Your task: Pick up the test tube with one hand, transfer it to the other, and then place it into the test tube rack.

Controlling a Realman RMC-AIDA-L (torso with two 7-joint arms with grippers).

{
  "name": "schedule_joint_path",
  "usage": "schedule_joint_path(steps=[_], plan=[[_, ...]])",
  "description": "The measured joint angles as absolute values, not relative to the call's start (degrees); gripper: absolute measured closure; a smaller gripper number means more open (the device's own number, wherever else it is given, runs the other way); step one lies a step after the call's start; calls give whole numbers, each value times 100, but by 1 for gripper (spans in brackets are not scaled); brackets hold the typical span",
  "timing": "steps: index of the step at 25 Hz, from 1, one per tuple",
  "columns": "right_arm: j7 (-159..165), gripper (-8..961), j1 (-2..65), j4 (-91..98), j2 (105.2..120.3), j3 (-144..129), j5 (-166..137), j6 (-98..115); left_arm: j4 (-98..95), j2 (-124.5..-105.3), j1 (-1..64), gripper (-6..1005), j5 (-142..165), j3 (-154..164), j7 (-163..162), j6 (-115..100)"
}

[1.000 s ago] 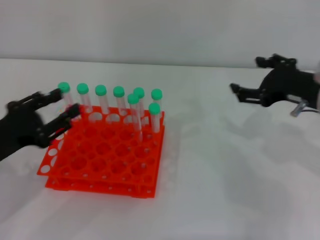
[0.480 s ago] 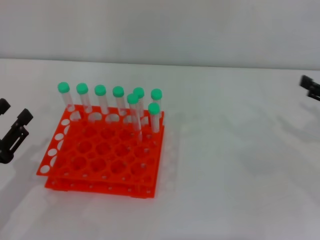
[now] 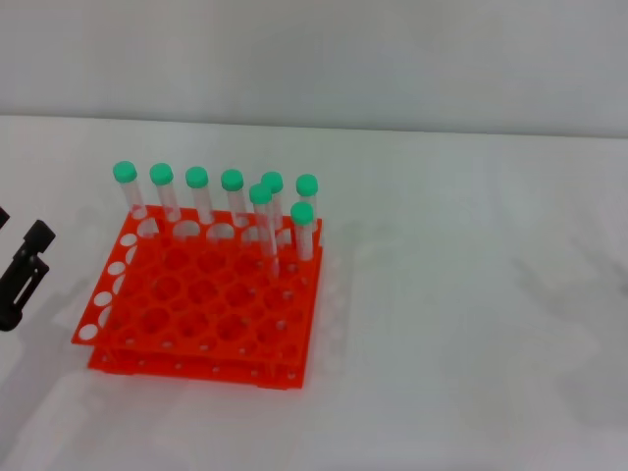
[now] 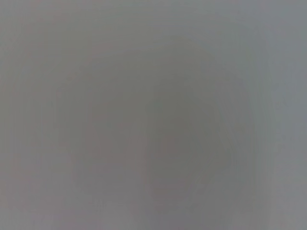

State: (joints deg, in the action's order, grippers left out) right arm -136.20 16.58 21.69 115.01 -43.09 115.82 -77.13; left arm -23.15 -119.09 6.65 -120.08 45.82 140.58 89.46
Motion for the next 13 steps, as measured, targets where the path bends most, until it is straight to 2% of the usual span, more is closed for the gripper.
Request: schedule_joint_path(steps=[13], plan=[[-14478,78,1451,1655,11480,-3784,11604,-7912,-890,-11935,861,439,-12668,4526,14996,9291]])
